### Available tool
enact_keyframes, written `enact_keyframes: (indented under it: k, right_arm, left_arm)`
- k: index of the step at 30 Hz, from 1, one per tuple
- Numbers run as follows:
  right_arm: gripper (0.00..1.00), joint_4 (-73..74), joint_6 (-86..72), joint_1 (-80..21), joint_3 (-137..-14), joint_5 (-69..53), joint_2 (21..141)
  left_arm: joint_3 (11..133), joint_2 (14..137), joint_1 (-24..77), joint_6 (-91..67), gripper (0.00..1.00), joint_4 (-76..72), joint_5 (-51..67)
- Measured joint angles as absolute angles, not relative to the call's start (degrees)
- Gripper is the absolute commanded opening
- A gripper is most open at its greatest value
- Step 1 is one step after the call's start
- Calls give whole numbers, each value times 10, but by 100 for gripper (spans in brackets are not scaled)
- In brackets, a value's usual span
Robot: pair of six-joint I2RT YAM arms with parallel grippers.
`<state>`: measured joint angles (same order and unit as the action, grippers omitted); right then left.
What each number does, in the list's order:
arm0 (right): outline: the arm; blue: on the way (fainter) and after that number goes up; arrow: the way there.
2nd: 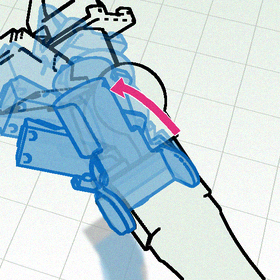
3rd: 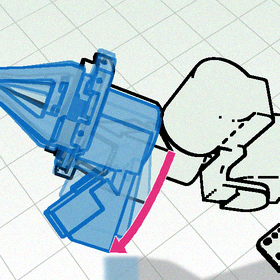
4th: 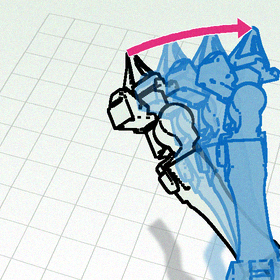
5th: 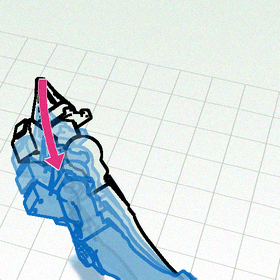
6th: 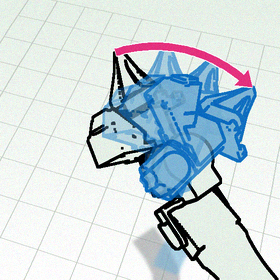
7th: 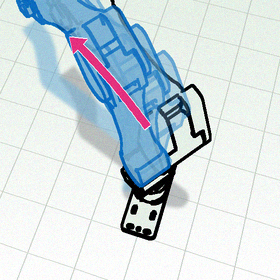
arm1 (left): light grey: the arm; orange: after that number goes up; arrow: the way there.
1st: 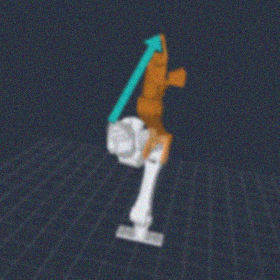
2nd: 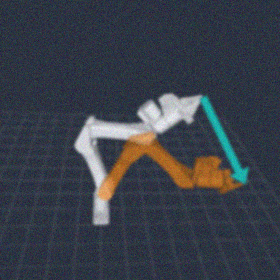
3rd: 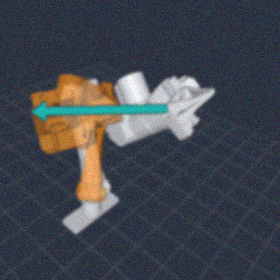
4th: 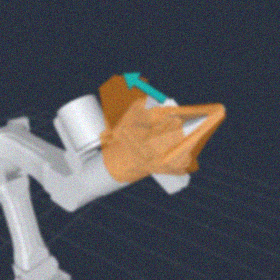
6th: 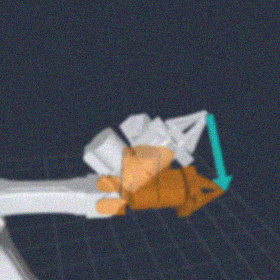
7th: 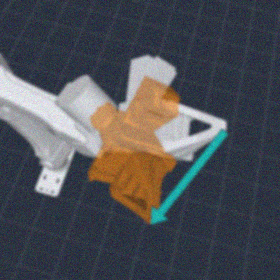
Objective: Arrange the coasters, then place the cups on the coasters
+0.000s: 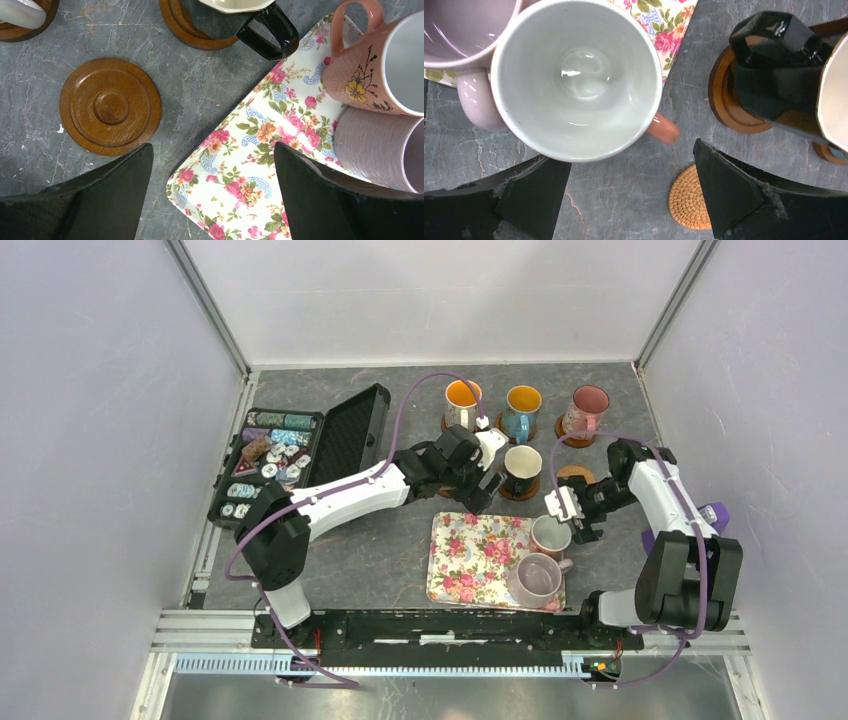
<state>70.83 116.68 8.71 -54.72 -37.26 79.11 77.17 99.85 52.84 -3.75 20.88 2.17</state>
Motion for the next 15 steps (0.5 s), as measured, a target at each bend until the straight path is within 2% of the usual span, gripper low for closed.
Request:
enact_keyframes:
  k: [12, 15]
  right_arm:
    - [99, 708, 1167, 47, -525, -371, 791]
    - [89, 708, 1167, 45, -525, -367, 791]
  left_arm:
    - [772, 999, 527, -37, 96, 209, 22]
    - [772, 999, 527, -37, 96, 209, 22]
